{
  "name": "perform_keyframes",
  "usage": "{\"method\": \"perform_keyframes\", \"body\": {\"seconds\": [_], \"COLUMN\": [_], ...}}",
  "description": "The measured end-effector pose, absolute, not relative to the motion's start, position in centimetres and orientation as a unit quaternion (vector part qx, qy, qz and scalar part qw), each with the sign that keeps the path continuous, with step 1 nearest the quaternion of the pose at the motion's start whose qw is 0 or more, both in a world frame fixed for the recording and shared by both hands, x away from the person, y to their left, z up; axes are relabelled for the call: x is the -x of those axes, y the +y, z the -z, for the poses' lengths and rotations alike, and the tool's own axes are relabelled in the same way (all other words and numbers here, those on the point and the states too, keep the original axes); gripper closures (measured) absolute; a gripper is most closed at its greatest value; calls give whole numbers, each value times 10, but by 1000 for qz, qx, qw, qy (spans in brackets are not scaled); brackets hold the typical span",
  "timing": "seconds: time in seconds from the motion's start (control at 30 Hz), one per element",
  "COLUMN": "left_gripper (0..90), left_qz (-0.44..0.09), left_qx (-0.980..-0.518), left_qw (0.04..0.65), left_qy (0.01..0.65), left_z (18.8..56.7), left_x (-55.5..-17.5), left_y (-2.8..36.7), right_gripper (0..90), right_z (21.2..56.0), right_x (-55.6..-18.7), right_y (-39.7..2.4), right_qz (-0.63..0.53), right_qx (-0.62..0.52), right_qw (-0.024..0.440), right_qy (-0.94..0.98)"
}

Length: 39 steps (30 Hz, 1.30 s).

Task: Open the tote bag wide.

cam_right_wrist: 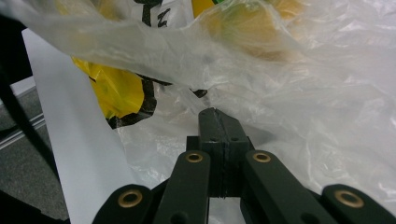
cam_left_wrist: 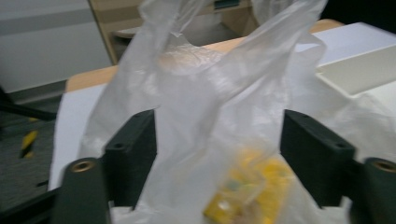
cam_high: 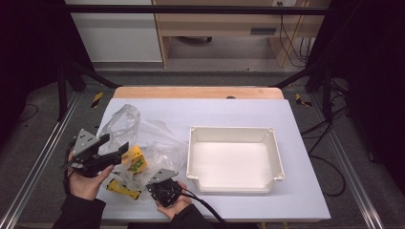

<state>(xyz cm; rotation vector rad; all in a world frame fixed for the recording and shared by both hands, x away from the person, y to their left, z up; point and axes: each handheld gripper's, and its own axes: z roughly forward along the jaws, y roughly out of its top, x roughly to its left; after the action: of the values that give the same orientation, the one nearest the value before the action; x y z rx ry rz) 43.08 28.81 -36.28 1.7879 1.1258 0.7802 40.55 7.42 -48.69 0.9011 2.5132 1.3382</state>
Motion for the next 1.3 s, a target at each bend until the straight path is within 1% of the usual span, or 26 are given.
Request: {"method": "perform_keyframes", "body": {"seconds": [0.1, 0.13, 0.17, 0.23, 0.27, 0.4, 0.57, 0.77, 0.9, 1.0, 1.03, 1.07, 1.1, 1.3], "left_gripper": [540, 603, 711, 811, 888, 898, 899, 898, 898, 898, 898, 898, 899, 898], "left_qz": [-307, -296, -290, -281, -278, -272, -251, -229, -222, -220, -219, -220, -218, -216], "left_qx": [-720, -723, -727, -729, -727, -723, -731, -760, -766, -769, -770, -771, -772, -771], "left_qw": [417, 414, 411, 408, 411, 401, 363, 315, 310, 310, 309, 310, 309, 311], "left_qy": [463, 467, 468, 472, 474, 492, 520, 521, 517, 513, 513, 511, 511, 512], "left_z": [367, 371, 374, 381, 385, 399, 424, 447, 451, 452, 452, 453, 453, 454], "left_x": [-440, -443, -444, -444, -444, -443, -447, -445, -441, -438, -437, -436, -434, -431], "left_y": [293, 298, 302, 309, 313, 330, 347, 351, 351, 352, 352, 353, 354, 357], "right_gripper": [900, 900, 900, 900, 900, 900, 900, 898, 843, 775, 735, 735, 710, 641], "right_z": [488, 488, 488, 488, 488, 488, 488, 488, 482, 469, 458, 458, 452, 419], "right_x": [-405, -405, -405, -405, -405, -405, -405, -406, -405, -403, -401, -401, -400, -396], "right_y": [74, 74, 74, 73, 73, 73, 72, 69, 64, 59, 54, 54, 53, 57], "right_qz": [-449, -449, -449, -449, -450, -450, -446, -440, -457, -488, -511, -511, -522, -565], "right_qx": [-301, -301, -302, -302, -301, -303, -308, -320, -316, -308, -302, -302, -299, -271], "right_qw": [77, 76, 76, 76, 76, 76, 83, 86, 85, 91, 94, 94, 97, 118], "right_qy": [838, 838, 838, 837, 837, 836, 836, 834, 827, 811, 799, 799, 793, 770]}}
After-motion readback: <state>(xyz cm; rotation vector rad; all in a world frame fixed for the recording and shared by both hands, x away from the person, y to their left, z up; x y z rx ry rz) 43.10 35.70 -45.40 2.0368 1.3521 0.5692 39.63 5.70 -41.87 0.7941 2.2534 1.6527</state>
